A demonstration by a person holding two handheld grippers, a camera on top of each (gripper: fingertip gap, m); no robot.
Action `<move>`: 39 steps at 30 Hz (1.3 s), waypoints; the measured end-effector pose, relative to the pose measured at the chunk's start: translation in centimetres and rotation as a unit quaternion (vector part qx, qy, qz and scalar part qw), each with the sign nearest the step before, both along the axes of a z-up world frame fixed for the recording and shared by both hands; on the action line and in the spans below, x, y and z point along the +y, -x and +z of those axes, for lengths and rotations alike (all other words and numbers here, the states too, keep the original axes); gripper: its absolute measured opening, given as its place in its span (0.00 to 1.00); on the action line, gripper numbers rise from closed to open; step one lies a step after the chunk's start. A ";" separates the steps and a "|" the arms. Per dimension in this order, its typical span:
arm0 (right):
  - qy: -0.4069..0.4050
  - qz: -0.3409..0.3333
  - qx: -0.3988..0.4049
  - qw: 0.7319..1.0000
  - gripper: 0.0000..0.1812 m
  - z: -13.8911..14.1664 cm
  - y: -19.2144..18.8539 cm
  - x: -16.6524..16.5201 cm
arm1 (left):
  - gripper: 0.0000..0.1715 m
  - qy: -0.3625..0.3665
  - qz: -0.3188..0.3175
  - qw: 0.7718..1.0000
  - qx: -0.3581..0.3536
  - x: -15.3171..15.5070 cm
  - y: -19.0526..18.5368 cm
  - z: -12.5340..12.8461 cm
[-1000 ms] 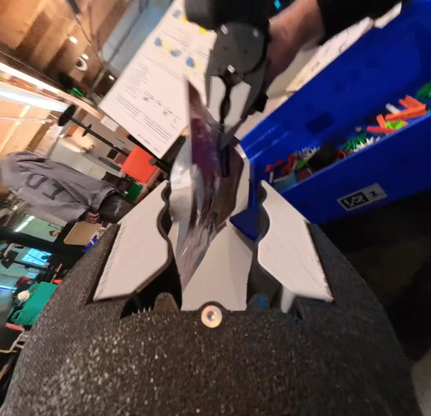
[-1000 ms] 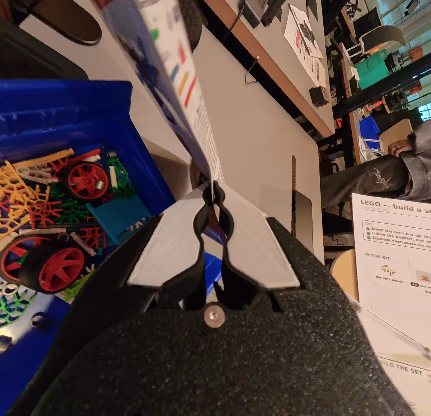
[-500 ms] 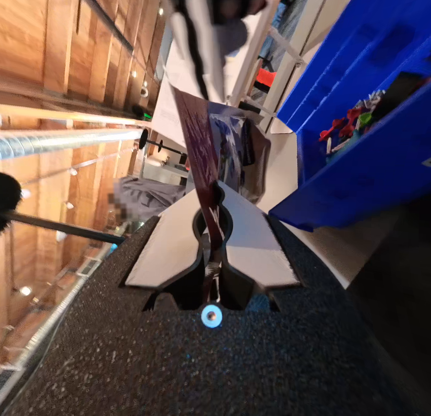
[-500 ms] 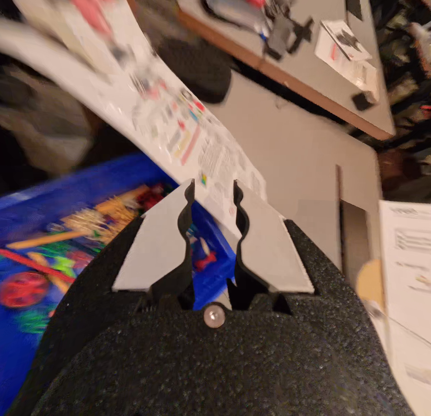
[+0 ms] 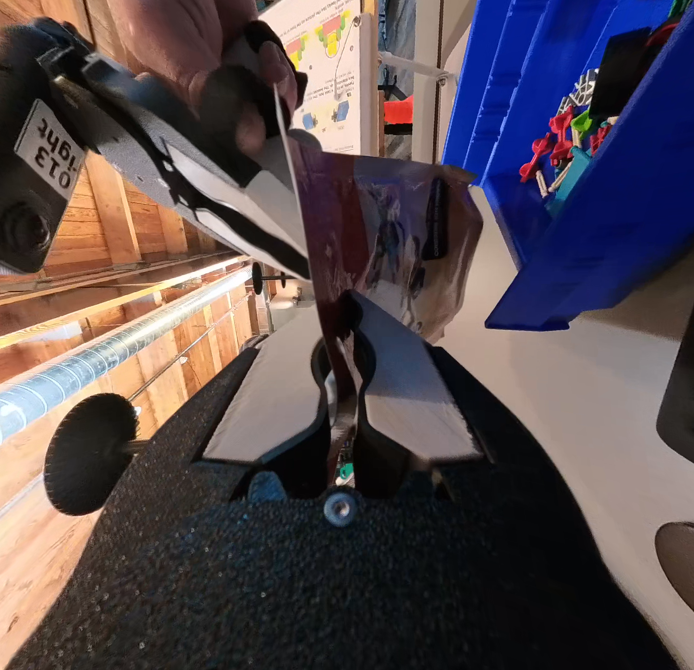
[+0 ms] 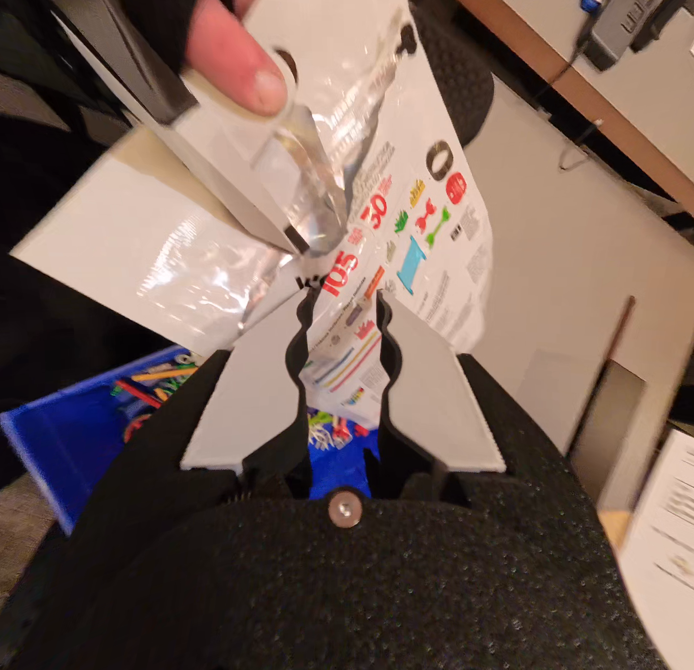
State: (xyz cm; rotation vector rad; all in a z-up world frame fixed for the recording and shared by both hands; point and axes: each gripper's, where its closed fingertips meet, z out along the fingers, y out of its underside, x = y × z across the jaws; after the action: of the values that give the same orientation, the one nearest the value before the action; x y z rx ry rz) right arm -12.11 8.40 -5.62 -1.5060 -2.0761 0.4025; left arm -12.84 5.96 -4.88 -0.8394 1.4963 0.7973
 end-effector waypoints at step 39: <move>-0.126 -0.039 0.028 0.991 0.00 -4.3 6.8 -24.7 | 0.00 0.070 0.049 0.983 0.163 -29.5 -0.1 -2.5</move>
State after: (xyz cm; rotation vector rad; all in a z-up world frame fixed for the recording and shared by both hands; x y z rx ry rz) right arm -18.90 -16.31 -9.91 -1.4028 -1.9372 0.1442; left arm -12.76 -23.51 -7.42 -0.9256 1.8284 0.9455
